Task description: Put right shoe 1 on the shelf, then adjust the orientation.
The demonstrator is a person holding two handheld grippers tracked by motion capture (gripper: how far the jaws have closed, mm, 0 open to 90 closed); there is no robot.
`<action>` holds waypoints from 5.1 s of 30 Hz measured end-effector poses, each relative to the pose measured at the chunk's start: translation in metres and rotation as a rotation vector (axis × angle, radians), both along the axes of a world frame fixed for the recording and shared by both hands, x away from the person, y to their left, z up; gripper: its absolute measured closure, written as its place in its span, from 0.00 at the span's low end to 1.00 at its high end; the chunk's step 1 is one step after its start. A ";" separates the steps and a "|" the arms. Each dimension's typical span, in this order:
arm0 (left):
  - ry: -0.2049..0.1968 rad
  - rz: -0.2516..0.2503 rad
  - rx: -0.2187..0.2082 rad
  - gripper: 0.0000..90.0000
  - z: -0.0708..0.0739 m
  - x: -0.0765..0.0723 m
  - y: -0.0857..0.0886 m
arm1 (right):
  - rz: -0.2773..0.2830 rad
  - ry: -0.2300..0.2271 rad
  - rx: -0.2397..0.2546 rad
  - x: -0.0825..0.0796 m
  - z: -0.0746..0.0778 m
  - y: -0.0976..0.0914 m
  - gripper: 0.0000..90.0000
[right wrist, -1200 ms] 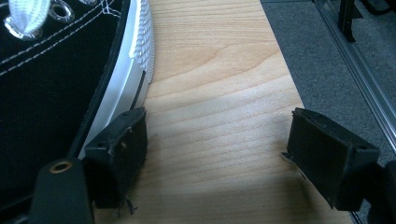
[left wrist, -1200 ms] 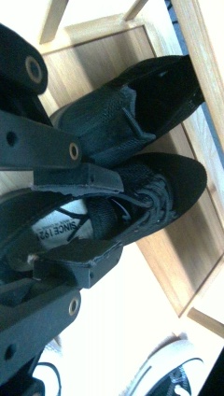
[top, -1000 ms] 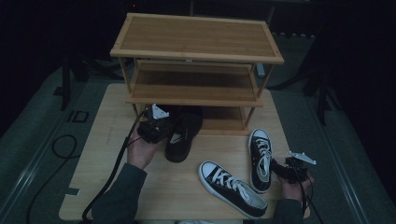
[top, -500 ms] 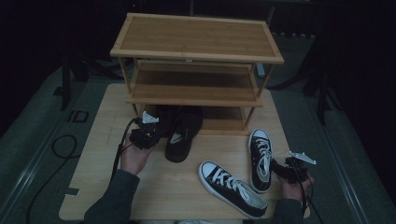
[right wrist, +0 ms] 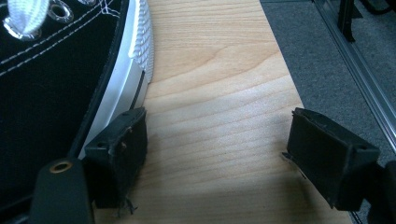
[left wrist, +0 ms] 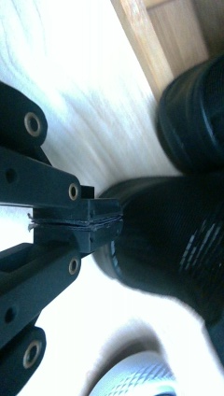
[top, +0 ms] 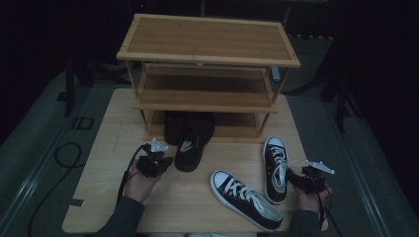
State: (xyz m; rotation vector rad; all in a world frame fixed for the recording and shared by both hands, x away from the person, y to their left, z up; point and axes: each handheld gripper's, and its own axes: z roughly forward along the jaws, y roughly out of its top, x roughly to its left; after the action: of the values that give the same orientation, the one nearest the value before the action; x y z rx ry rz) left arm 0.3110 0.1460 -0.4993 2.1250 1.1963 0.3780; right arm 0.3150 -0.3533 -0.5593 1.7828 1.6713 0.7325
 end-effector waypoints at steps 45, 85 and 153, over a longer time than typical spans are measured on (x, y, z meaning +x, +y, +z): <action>-0.004 -0.121 0.043 1.00 -0.023 0.027 -0.067 | 0.000 0.001 0.001 0.000 0.000 0.000 0.22; 0.001 0.081 0.051 1.00 -0.021 0.086 -0.074 | -0.001 0.001 0.001 0.001 0.000 0.000 0.22; -0.028 -0.003 -0.028 0.67 -0.051 0.043 -0.033 | 0.058 -0.050 0.008 -0.011 0.028 -0.001 0.59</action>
State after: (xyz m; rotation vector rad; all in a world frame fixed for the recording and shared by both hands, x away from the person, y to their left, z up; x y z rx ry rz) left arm 0.3543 0.1132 -0.5499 2.0913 1.1760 0.3862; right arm 0.3039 -0.3541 -0.5312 1.7132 1.6954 0.8043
